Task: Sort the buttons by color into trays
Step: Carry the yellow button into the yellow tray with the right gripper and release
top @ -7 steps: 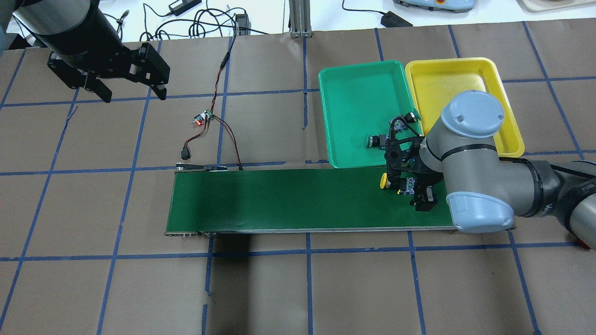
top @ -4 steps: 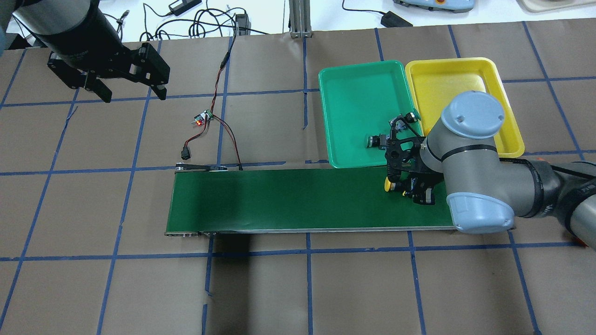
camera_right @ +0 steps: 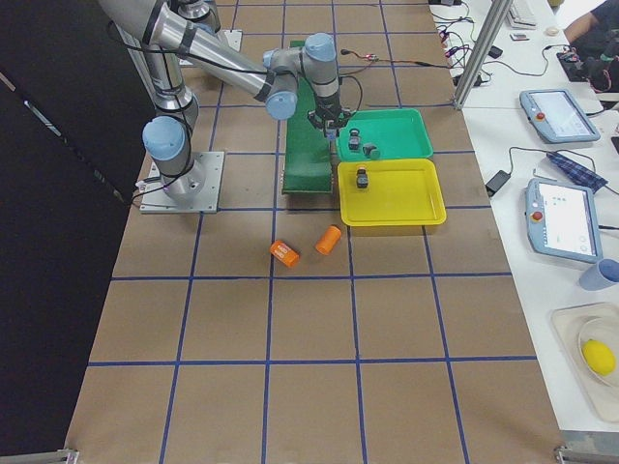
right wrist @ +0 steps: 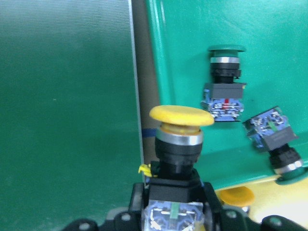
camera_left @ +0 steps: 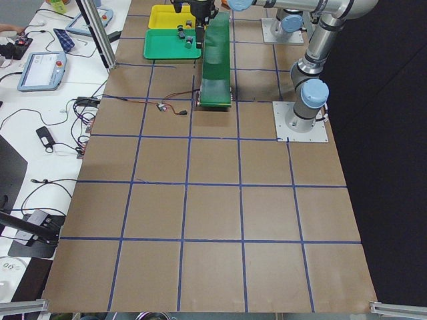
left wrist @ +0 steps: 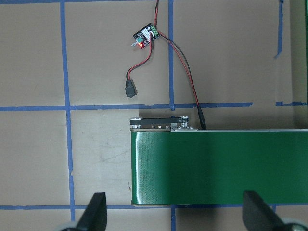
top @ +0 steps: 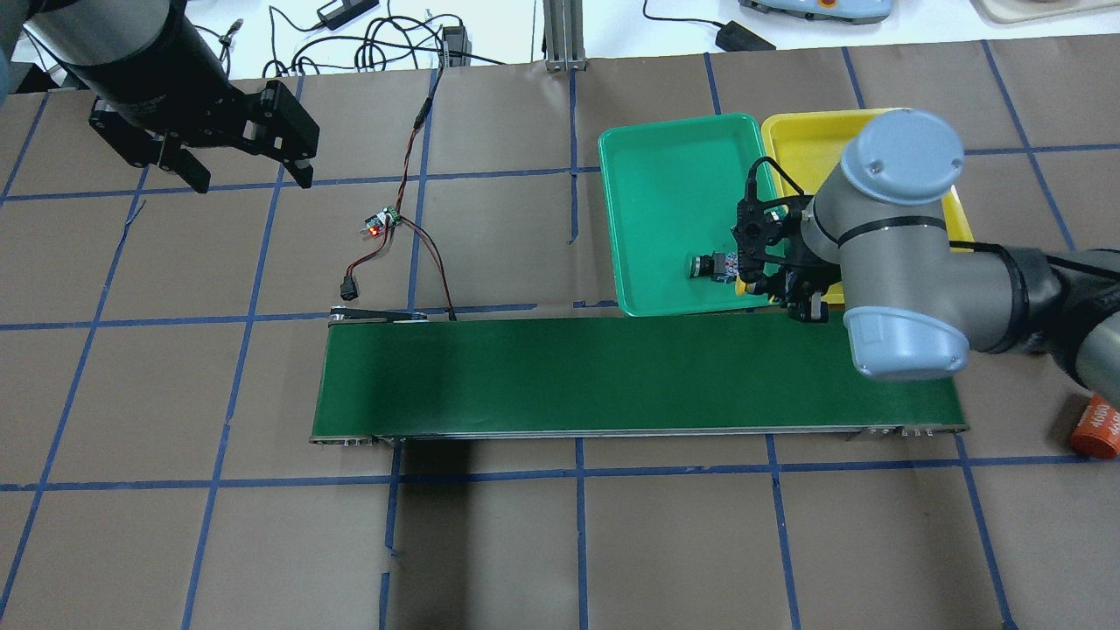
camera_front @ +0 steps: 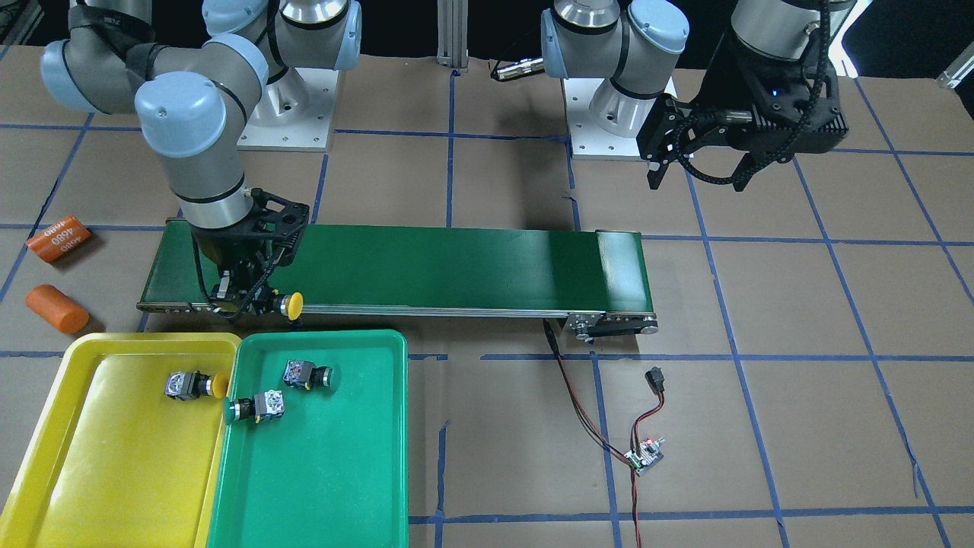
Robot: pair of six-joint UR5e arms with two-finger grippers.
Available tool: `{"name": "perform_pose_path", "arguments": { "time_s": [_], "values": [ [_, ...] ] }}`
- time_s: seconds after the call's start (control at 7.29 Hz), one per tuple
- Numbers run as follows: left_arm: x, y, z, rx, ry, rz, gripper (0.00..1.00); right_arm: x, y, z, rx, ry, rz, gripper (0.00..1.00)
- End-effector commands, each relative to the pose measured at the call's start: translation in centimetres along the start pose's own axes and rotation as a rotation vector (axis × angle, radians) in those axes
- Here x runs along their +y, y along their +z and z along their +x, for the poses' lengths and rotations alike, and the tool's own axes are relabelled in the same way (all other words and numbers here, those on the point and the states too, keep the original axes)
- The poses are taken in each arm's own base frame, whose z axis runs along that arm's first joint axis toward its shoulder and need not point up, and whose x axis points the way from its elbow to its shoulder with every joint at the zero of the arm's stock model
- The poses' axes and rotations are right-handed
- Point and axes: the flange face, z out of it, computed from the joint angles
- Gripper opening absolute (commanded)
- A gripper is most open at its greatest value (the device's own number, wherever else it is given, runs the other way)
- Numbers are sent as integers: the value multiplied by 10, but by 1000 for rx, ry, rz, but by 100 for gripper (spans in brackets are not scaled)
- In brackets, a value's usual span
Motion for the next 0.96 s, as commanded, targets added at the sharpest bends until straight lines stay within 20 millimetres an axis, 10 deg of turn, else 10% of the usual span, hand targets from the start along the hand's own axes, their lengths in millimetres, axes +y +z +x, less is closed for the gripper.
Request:
{"name": "perform_pose_path", "arguments": {
  "time_s": [0.0,0.41,0.55,0.82],
  "values": [
    [0,0,0,0,-1,0,100,62,12,76,1,-26,-32,21],
    [0,0,0,0,-1,0,100,156,78,121,-49,-114,37,34],
    [0,0,-1,0,-3,0,100,170,93,123,-50,-107,98,83],
    [0,0,0,0,0,0,100,170,94,119,-53,-96,136,100]
  ]
}}
